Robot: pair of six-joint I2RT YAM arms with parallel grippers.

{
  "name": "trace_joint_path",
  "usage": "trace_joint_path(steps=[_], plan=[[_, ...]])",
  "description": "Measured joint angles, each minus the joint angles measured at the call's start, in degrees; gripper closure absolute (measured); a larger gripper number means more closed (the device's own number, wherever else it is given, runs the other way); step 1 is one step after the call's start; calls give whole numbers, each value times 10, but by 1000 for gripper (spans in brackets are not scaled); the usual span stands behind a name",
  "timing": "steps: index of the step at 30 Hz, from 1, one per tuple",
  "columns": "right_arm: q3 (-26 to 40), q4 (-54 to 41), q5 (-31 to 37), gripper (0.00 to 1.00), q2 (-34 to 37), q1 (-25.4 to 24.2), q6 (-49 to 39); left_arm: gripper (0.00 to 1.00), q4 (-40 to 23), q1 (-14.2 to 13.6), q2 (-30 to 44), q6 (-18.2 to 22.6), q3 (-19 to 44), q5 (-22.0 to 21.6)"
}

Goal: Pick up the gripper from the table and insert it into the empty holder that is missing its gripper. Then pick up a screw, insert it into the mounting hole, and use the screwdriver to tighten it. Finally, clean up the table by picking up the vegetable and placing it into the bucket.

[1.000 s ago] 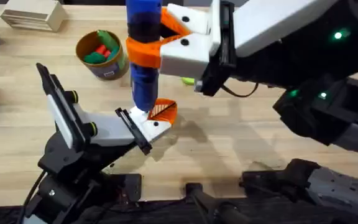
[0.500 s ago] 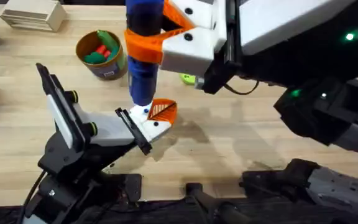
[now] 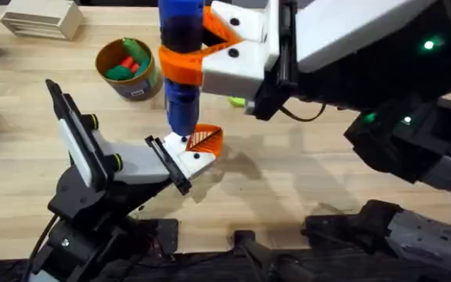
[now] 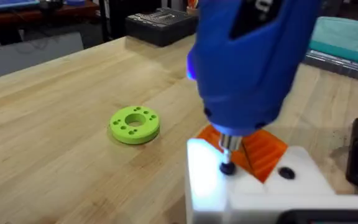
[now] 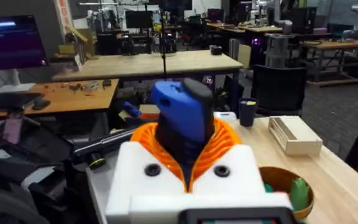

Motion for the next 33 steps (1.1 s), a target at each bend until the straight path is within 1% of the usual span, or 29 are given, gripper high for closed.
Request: trace_joint_path(steps=[9, 16, 24, 33], plan=[[0, -12, 0, 971, 0, 0, -11, 989, 0, 0, 0, 0, 0, 0], [0, 9, 0, 971, 0, 0, -11, 989, 0, 0, 0, 0, 0, 0], [0, 8, 0, 971, 0, 0, -9, 989, 0, 0, 0, 0, 0, 0], [0, 17, 0, 971, 0, 0, 27, 989, 0, 0, 0, 0, 0, 0]])
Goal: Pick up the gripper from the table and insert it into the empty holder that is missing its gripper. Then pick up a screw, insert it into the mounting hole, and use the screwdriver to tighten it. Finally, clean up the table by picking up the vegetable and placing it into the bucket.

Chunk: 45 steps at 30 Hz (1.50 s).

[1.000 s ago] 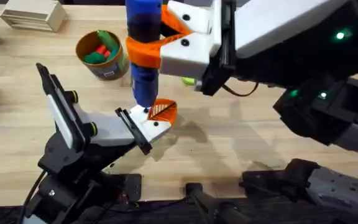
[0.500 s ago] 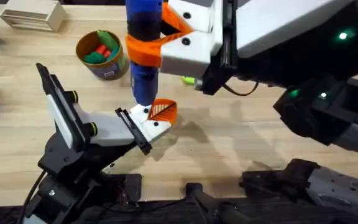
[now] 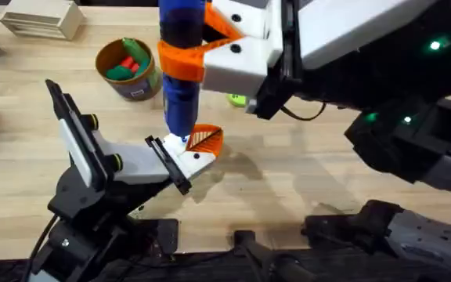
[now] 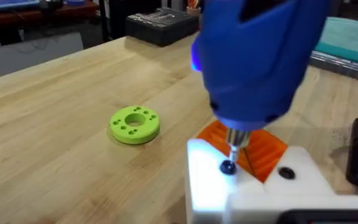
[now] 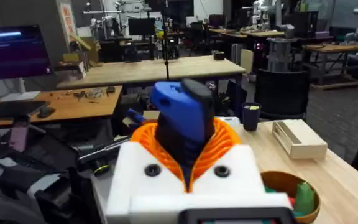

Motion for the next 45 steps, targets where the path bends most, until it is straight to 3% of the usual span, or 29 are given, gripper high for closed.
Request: trace_joint_path(steps=[45], plan=[[0, -27, 0, 971, 0, 0, -18, 989, 0, 0, 0, 0, 0, 0]])
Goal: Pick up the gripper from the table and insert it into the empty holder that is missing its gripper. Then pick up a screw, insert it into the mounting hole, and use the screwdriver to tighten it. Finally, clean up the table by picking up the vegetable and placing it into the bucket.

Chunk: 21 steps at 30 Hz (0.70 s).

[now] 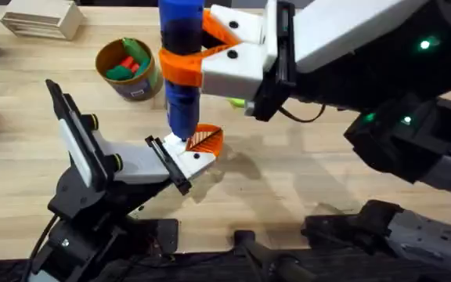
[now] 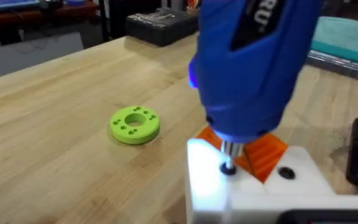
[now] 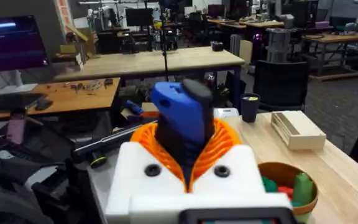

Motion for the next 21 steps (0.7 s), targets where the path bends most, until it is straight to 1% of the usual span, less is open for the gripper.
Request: trace_joint_path(steps=[11, 21], plan=[[0, 6, 0, 971, 0, 0, 0, 989, 0, 0, 0, 0, 0, 0], [0, -11, 2, 971, 0, 0, 0, 989, 0, 0, 0, 0, 0, 0]])
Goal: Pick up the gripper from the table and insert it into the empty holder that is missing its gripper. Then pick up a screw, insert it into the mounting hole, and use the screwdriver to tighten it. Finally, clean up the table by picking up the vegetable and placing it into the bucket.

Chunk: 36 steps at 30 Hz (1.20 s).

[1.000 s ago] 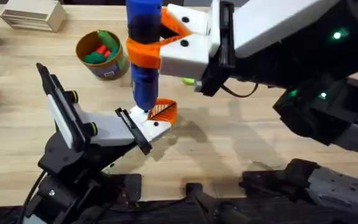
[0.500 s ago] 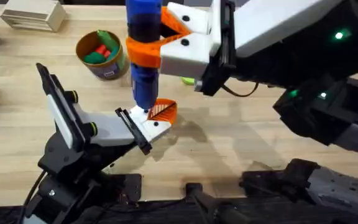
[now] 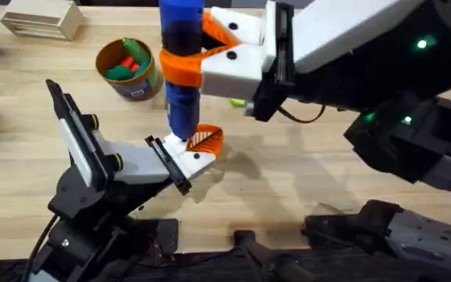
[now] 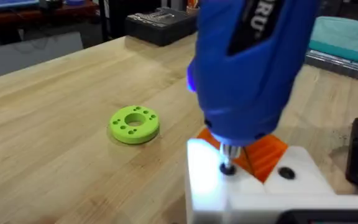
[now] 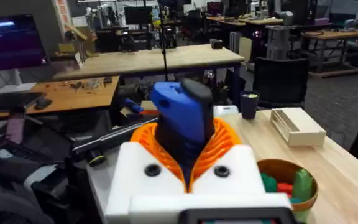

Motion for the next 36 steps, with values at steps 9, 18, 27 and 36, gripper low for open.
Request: trace_joint_path(steps=[9, 18, 27, 36], plan=[[-2, 53, -2, 971, 5, 0, 1, 989, 0, 0, 0, 0, 0, 0], [-1, 101, -2, 971, 1, -10, 1, 989, 0, 0, 0, 0, 0, 0], [-1, -9, 0, 971, 1, -66, -76, 989, 0, 0, 0, 0, 0, 0], [-2, -295, 163, 971, 2, -214, -397, 989, 0, 0, 0, 0, 0, 0]])
